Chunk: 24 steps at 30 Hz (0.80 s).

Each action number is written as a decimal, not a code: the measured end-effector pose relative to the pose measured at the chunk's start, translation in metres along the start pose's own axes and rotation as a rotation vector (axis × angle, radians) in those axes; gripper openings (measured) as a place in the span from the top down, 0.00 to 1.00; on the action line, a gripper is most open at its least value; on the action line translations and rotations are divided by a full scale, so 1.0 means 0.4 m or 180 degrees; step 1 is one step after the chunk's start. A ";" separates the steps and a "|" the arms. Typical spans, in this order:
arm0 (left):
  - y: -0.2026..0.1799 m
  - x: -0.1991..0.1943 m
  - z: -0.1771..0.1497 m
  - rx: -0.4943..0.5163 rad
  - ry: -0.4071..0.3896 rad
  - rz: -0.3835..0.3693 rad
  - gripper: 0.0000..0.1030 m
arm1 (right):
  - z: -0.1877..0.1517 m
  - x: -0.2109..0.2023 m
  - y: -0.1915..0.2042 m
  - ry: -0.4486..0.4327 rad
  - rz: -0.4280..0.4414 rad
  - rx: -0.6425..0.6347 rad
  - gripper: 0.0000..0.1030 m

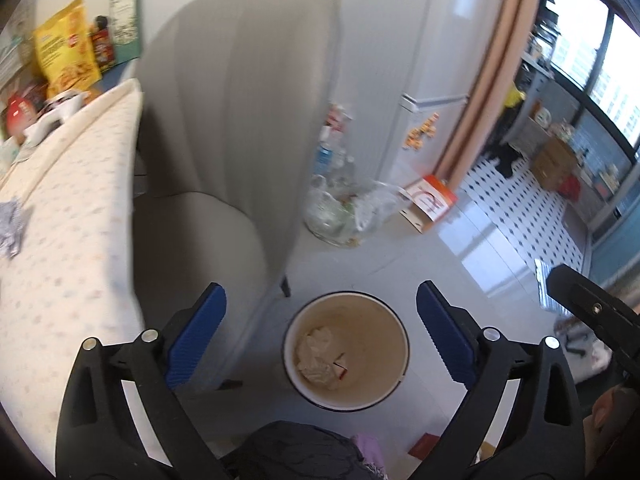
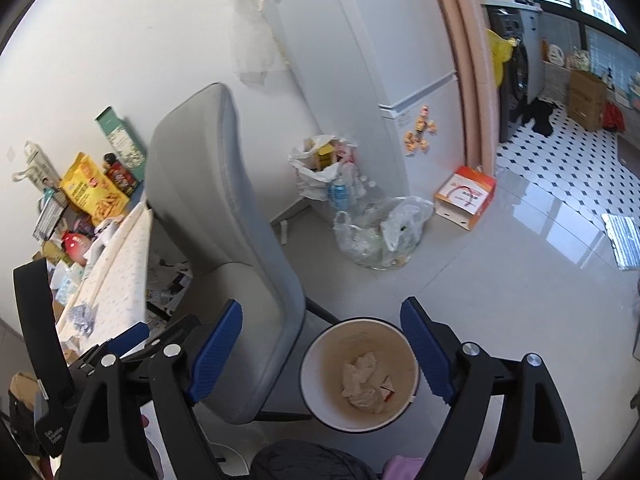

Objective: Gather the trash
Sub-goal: 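Move both open tools back over the table trash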

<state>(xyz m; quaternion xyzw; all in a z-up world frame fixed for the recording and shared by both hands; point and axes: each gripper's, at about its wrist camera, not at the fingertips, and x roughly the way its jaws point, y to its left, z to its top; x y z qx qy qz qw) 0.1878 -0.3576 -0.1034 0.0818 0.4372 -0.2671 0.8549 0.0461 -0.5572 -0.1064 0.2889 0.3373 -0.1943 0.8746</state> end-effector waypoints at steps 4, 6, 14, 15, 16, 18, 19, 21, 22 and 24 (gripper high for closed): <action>0.073 -0.044 0.002 -0.0096 -0.0098 0.0128 0.06 | -0.008 -0.010 0.066 -0.0032 0.0098 -0.0085 0.17; 0.117 -0.071 0.000 -0.0158 -0.0154 0.0196 0.05 | -0.016 -0.011 0.107 -0.0020 0.0164 -0.0146 0.15; 0.323 -0.179 -0.027 -0.0519 -0.0321 0.0497 0.05 | -0.048 -0.020 0.300 0.0006 0.0457 -0.0460 0.07; 0.341 -0.190 -0.029 -0.0550 -0.0338 0.0521 0.05 | -0.052 -0.022 0.324 0.0016 0.0485 -0.0496 0.07; 0.367 -0.207 -0.035 -0.0594 -0.0364 0.0555 0.05 | -0.057 -0.023 0.345 0.0030 0.0517 -0.0529 0.07; 0.411 -0.234 -0.042 -0.0664 -0.0407 0.0606 0.05 | -0.069 -0.028 0.393 0.0043 0.0578 -0.0616 0.07; 0.441 -0.251 -0.047 -0.0716 -0.0431 0.0644 0.05 | -0.074 -0.030 0.414 0.0046 0.0603 -0.0655 0.07; 0.481 -0.276 -0.061 -0.0786 -0.0480 0.0678 0.05 | -0.087 -0.038 0.460 0.0046 0.0674 -0.0739 0.07; 0.503 -0.292 -0.068 -0.0826 -0.0514 0.0707 0.05 | -0.094 -0.040 0.484 0.0047 0.0705 -0.0784 0.07; 0.544 -0.318 -0.077 -0.0895 -0.0567 0.0764 0.05 | -0.106 -0.044 0.529 0.0054 0.0769 -0.0868 0.07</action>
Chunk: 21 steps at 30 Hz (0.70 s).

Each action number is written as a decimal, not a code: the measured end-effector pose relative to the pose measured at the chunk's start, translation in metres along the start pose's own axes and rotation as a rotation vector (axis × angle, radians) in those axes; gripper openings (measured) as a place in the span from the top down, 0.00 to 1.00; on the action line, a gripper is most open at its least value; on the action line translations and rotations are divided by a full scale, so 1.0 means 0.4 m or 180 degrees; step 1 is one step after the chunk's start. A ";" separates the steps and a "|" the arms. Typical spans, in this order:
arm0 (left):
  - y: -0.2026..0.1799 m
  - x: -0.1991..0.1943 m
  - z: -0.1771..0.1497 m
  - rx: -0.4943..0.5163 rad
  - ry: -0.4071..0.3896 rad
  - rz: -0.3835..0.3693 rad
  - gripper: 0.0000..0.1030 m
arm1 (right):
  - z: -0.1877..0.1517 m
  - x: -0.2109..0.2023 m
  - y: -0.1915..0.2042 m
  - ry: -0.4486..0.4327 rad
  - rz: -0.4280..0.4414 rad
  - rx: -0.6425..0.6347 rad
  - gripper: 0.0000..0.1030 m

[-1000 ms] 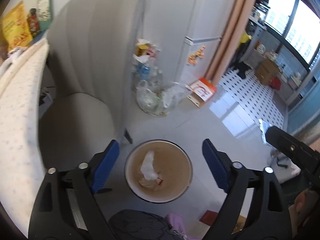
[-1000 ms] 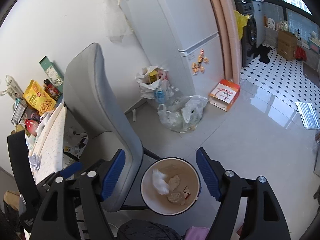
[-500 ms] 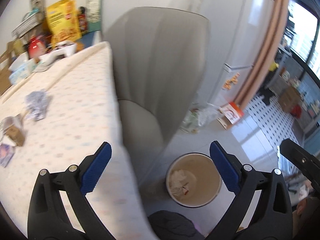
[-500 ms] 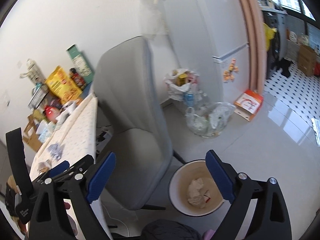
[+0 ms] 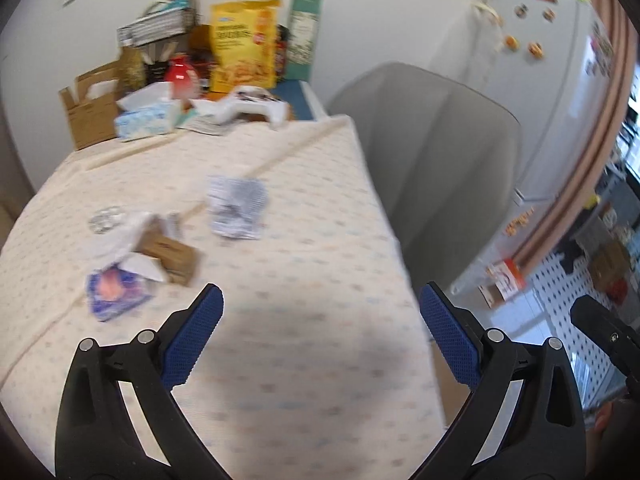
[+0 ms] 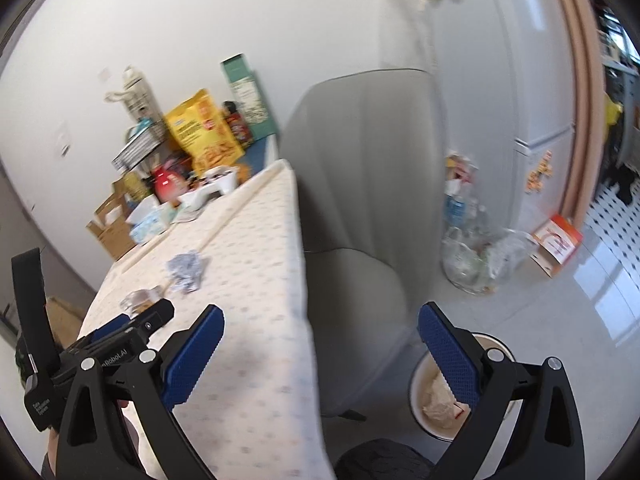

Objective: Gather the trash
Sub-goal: 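Move both open tools back over the table trash, then close the left tool on the white plastic sheet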

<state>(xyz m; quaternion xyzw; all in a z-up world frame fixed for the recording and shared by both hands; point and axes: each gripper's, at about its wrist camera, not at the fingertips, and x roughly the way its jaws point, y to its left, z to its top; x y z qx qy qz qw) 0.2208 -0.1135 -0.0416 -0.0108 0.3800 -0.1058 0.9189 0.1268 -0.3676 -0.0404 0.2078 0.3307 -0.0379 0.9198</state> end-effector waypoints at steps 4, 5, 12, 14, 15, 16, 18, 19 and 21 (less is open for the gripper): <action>0.095 -0.033 0.008 -0.0142 -0.0060 0.0099 0.05 | 0.000 0.011 0.083 0.0029 0.0092 -0.0121 0.07; 0.113 -0.042 0.010 -0.0169 -0.0076 0.0114 0.05 | -0.001 0.011 0.103 0.0035 0.0118 -0.0158 0.07; 0.217 -0.072 0.023 -0.0285 -0.0129 0.0244 0.06 | -0.003 0.031 0.212 0.0091 0.0247 -0.0337 0.08; 0.242 -0.075 0.029 -0.0293 -0.0137 0.0271 0.06 | -0.004 0.042 0.236 0.0122 0.0280 -0.0377 0.08; 0.252 -0.074 0.032 -0.0294 -0.0139 0.0288 0.06 | -0.004 0.047 0.248 0.0132 0.0293 -0.0396 0.08; 0.258 -0.074 0.031 -0.0300 -0.0136 0.0297 0.07 | -0.004 0.054 0.261 0.0147 0.0307 -0.0421 0.08; 0.279 -0.063 0.033 -0.0327 -0.0092 0.0297 0.13 | 0.000 0.079 0.282 0.0185 0.0323 -0.0449 0.10; 0.290 -0.053 0.036 -0.0338 -0.0062 0.0299 0.15 | -0.001 0.090 0.291 0.0208 0.0333 -0.0464 0.10; 0.309 -0.033 0.040 -0.0347 -0.0015 0.0318 0.19 | -0.001 0.111 0.305 0.0252 0.0349 -0.0491 0.11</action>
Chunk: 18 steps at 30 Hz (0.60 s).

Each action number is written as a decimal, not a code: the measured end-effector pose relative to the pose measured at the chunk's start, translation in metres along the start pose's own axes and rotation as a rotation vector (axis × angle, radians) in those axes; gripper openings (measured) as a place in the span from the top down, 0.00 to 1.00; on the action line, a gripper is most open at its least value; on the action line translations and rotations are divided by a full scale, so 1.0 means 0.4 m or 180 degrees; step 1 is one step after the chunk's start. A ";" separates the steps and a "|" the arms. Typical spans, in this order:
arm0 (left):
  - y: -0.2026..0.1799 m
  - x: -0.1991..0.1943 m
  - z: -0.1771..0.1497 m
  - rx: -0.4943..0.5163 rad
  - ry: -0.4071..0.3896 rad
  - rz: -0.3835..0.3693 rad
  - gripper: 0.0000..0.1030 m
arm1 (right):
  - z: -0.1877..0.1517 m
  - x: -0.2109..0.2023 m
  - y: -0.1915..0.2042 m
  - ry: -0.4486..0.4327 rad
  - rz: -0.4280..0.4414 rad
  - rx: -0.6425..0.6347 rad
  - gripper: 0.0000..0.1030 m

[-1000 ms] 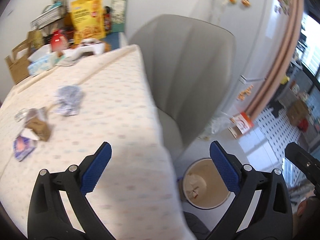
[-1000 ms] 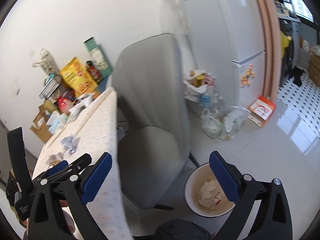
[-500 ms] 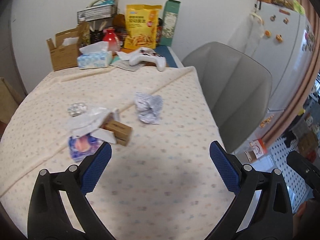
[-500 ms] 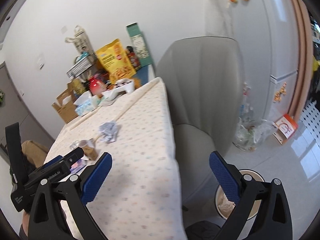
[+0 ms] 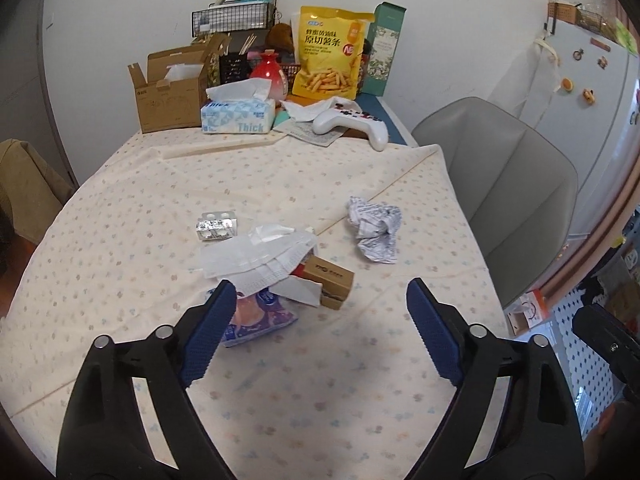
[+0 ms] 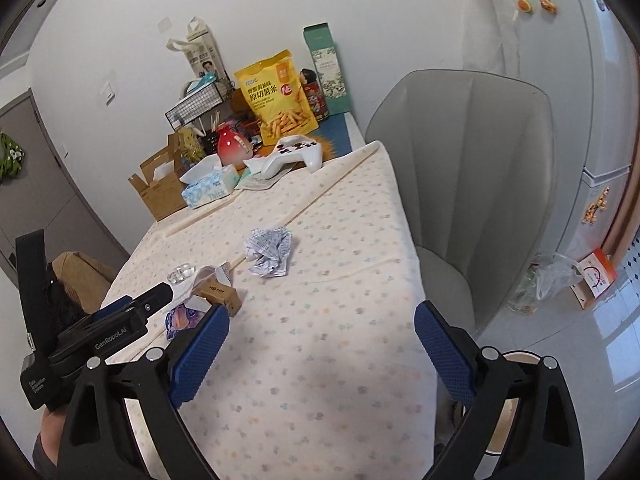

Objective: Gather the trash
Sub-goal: 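Close the left tool on the white plastic sheet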

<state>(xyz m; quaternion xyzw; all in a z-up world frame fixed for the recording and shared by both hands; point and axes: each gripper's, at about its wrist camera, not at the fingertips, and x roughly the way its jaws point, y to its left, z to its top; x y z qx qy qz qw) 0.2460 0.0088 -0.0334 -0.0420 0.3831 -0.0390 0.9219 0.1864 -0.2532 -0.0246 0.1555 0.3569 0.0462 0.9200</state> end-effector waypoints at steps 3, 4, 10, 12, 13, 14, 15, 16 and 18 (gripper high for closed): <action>0.016 0.032 0.008 -0.0015 0.0075 0.0008 0.28 | 0.010 0.041 0.019 0.0078 0.0023 -0.0037 0.14; 0.023 0.050 0.013 -0.0026 0.0112 0.0010 0.29 | 0.013 0.053 0.024 0.0099 0.0029 -0.0046 0.14; 0.047 0.125 0.030 -0.0007 0.0240 0.0050 0.36 | 0.032 0.141 0.051 0.0259 0.0079 -0.0104 0.19; 0.055 0.152 0.035 -0.0002 0.0296 0.0054 0.40 | 0.034 0.169 0.065 0.0306 0.0095 -0.0121 0.21; 0.058 0.166 0.036 0.0007 0.0324 0.0061 0.40 | 0.035 0.186 0.073 0.0342 0.0109 -0.0139 0.22; 0.060 0.178 0.038 0.0016 0.0346 0.0065 0.40 | 0.035 0.200 0.080 0.0373 0.0120 -0.0152 0.24; 0.061 0.187 0.039 0.0022 0.0359 0.0066 0.40 | 0.034 0.212 0.087 0.0401 0.0136 -0.0164 0.25; 0.062 0.199 0.041 0.0039 0.0378 0.0070 0.40 | 0.033 0.225 0.095 0.0430 0.0154 -0.0181 0.25; 0.063 0.215 0.044 0.0067 0.0393 0.0086 0.41 | 0.031 0.246 0.110 0.0466 0.0173 -0.0205 0.26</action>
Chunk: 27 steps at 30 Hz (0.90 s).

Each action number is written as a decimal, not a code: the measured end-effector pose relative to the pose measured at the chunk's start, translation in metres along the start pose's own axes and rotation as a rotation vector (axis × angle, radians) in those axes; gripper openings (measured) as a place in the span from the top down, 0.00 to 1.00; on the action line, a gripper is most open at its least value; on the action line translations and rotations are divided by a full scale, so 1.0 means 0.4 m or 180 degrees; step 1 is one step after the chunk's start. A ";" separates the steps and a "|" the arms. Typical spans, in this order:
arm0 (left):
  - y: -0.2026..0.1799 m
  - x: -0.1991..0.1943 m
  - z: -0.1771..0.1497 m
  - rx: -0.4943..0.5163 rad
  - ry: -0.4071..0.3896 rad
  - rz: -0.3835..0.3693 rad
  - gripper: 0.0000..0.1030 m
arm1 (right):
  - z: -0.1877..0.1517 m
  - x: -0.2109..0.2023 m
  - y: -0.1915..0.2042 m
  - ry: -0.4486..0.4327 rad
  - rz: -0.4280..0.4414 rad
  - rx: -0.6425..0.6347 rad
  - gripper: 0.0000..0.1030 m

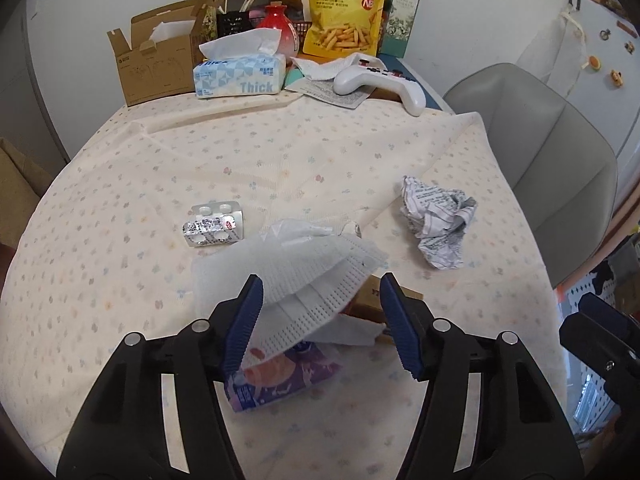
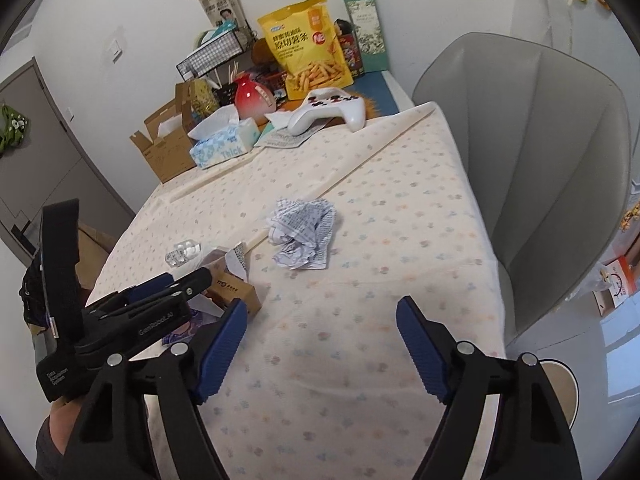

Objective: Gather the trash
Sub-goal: 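Close the left tool on the white plastic sheet, then grasp the small brown box with the right tool while the left tool holds the plastic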

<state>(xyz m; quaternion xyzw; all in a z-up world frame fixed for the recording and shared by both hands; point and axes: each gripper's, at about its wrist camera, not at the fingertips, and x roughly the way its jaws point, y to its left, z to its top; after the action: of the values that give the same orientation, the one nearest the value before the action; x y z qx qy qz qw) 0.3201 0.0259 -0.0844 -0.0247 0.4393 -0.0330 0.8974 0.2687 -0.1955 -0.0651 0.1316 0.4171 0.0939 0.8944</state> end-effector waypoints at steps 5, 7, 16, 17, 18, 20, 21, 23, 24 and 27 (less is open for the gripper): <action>0.018 0.030 0.010 -0.0028 0.0024 -0.0023 0.62 | 0.002 0.050 0.040 0.0096 0.0071 -0.0084 0.30; 0.034 0.039 0.011 -0.0096 0.0072 -0.0041 0.86 | 0.002 0.067 0.062 0.0128 0.0101 -0.0135 0.31; 0.121 -0.006 0.006 -0.0341 -0.0124 0.0084 0.97 | -0.003 0.142 0.153 0.0265 0.0266 -0.0286 0.35; 0.129 -0.007 0.005 -0.0353 -0.0128 0.0104 0.97 | -0.003 0.148 0.160 0.0276 0.0275 -0.0286 0.35; 0.136 -0.007 0.002 -0.0355 -0.0129 0.0132 0.97 | -0.003 0.155 0.165 0.0288 0.0287 -0.0277 0.35; 0.146 -0.004 -0.003 -0.0362 -0.0122 0.0153 0.97 | 0.000 0.169 0.175 0.0297 0.0296 -0.0262 0.36; 0.150 -0.002 -0.005 -0.0368 -0.0114 0.0157 0.97 | 0.001 0.174 0.178 0.0298 0.0295 -0.0257 0.36; 0.156 0.001 -0.010 -0.0372 -0.0098 0.0164 0.97 | 0.006 0.186 0.185 0.0304 0.0306 -0.0229 0.36; 0.157 0.004 -0.011 -0.0366 -0.0096 0.0168 0.97 | 0.009 0.191 0.187 0.0303 0.0301 -0.0224 0.36; 0.154 0.010 -0.006 -0.0326 -0.0092 0.0170 0.97 | 0.017 0.207 0.194 0.0298 0.0288 -0.0208 0.36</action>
<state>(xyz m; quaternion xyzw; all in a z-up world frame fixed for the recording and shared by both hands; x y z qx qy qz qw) 0.3228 0.0869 -0.0936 -0.0594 0.4279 0.0139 0.9018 0.3218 -0.1001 -0.0962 0.1165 0.4489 0.1538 0.8725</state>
